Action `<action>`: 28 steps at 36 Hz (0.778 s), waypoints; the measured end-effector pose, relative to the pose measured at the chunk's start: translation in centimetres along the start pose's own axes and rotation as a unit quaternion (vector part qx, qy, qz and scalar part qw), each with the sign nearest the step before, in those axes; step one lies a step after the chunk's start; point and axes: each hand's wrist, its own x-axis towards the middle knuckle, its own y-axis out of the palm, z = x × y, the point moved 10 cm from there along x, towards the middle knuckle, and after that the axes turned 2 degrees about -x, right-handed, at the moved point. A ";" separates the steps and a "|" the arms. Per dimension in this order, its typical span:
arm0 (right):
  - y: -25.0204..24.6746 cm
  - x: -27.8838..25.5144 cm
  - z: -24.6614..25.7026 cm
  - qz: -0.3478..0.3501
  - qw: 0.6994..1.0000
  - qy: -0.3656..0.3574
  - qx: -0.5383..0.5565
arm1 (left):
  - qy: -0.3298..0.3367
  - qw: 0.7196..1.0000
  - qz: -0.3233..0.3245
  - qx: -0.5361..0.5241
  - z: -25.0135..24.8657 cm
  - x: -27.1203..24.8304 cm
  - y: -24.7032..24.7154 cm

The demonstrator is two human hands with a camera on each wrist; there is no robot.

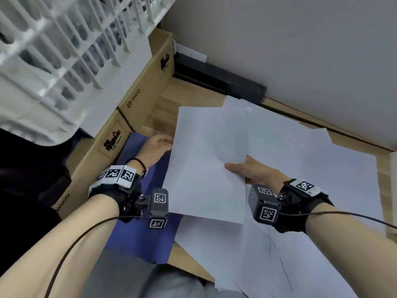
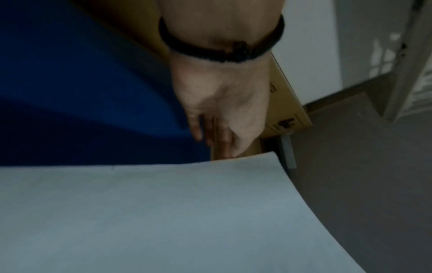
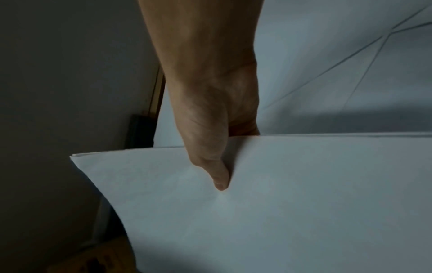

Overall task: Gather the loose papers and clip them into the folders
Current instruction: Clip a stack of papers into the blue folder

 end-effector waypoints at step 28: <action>8.1 2.7 -5.2 -0.036 0.994 0.051 -0.087 | -0.084 0.956 -0.259 0.109 11.7 -6.3 -10.5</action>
